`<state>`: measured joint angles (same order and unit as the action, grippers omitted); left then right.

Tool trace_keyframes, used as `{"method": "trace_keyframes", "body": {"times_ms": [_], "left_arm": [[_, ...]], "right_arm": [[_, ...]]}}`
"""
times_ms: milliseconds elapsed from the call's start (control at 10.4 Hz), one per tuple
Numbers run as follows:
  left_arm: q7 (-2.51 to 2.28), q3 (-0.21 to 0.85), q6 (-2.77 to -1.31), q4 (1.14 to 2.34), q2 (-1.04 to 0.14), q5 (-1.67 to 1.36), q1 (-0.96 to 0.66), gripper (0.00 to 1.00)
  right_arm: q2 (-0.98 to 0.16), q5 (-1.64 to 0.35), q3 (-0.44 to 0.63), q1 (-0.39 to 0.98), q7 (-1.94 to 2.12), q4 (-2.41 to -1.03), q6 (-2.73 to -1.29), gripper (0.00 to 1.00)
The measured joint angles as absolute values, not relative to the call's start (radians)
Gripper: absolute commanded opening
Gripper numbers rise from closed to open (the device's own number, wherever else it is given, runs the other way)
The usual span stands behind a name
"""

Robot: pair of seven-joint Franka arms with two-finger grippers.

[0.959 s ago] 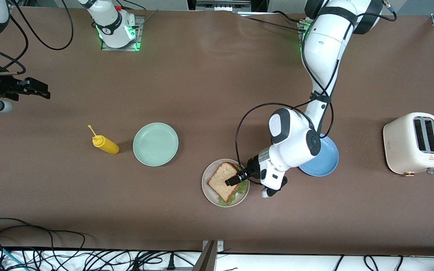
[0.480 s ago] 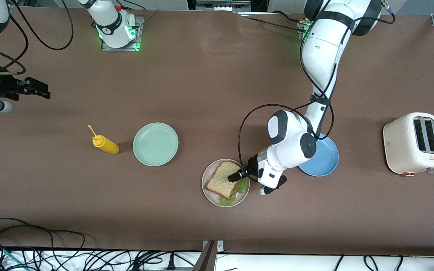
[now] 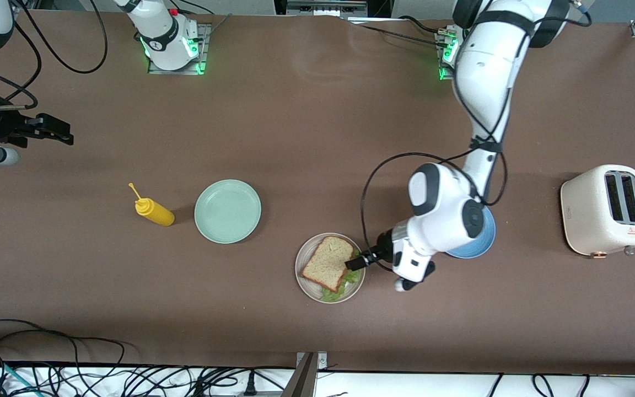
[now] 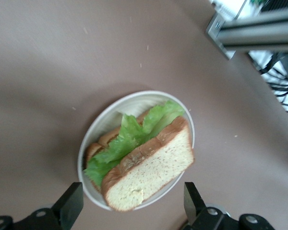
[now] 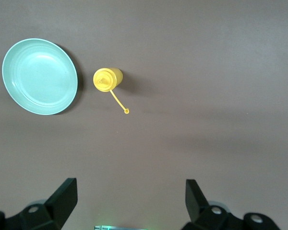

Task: Make sandwich on beige plate with both arms
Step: 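Open the left gripper and draw it back toward the toaster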

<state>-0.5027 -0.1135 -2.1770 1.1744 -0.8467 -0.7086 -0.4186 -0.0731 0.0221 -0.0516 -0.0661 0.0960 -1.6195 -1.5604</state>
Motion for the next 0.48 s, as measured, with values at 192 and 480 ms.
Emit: {"method": "trace_keyframes", "body": {"times_ms": [192, 480], "left_arm": [[-0.503, -0.146, -1.977, 1.165, -0.715, -0.564, -0.341, 1.0], [-0.501, -0.166, -1.793, 1.167, -0.564, -0.401, -0.245, 1.0]], "right_arm": [[-0.074, 0.022, -0.052, -0.066, 0.096, -1.62, -1.56, 1.0], [-0.074, 0.022, -0.051, -0.066, 0.096, -1.62, -1.56, 1.0]]}}
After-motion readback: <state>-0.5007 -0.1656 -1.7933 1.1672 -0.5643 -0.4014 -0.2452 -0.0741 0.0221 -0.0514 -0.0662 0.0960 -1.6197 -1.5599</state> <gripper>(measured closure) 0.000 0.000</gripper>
